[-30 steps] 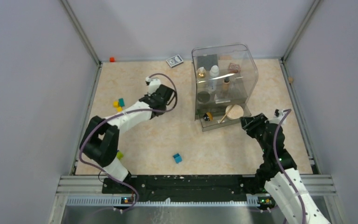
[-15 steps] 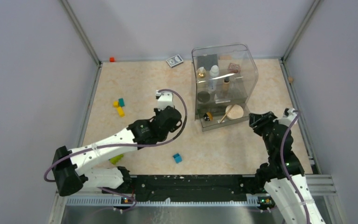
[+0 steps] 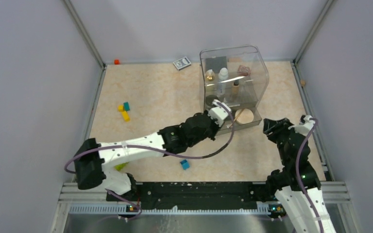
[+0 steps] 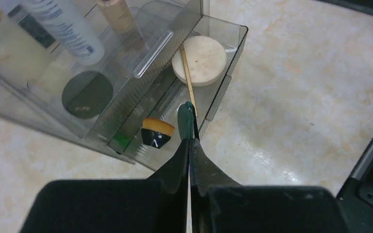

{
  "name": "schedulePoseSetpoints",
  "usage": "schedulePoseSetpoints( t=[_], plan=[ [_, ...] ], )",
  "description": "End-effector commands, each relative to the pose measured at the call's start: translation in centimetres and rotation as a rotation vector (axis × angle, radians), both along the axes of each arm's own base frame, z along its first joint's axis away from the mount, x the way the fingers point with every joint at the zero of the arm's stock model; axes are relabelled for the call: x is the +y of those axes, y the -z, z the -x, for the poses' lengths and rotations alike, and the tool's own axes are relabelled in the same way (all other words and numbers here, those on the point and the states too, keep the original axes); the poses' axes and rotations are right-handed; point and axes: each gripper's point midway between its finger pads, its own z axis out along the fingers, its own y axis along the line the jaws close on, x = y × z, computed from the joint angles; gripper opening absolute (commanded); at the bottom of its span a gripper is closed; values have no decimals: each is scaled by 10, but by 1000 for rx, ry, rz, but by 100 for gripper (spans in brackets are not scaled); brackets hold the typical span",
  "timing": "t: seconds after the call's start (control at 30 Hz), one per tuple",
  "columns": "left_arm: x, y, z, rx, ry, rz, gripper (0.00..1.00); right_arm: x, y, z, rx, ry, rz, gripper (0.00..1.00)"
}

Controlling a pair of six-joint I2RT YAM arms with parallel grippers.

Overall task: Organize the makeup
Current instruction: Place the makeup tool in the drawer.

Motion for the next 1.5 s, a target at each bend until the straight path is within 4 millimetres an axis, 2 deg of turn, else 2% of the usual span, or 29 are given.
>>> schedulePoseSetpoints(
  t=[0.0,0.13,0.27,0.43,0.47,0.53,0.6,0.67,0.8,0.9,1.03,1.13,1.2,1.3,1.4,1.47],
  plan=[
    [-48,-38,-18,-219,123,-22,0,-12,-32,9,-78,38,25,45],
    [-67,-18,-43,-268,98,-155,0,-15,-34,14,-83,51,31,46],
    [-86,3,-54,-283,124,-255,0,-18,-33,17,-80,63,35,47],
    [-90,27,-70,-313,100,-369,0,-20,-32,19,-78,68,34,48],
    [-90,29,-73,-320,87,-385,7,-20,-32,19,-78,68,33,48],
    [-84,41,-76,-304,72,-442,33,-19,-30,19,-74,68,29,48],
    [-81,42,-76,-298,61,-452,53,-18,-27,18,-69,66,17,49],
    [-77,35,-75,-294,46,-435,62,-15,-22,16,-58,58,2,50],
    [-71,12,-67,-277,45,-379,69,-6,-7,8,-1,31,-26,50],
    [-70,-17,-54,-255,78,-296,71,1,6,2,46,8,-38,50],
    [-62,-81,-44,-304,84,-145,77,7,18,-3,84,-14,-52,50],
    [-48,-132,-49,-368,42,-48,80,11,22,-4,92,-32,-61,50],
    [-36,-163,-62,-386,-1,16,82,12,22,-4,92,-38,-60,50],
    [-11,-194,-94,-377,-86,97,83,12,22,-3,93,-40,-59,50],
    [26,-216,-138,-355,-206,181,85,14,23,-2,97,-49,-59,50],
    [45,-221,-164,-334,-267,217,85,15,25,-2,101,-54,-61,50]
  ],
)
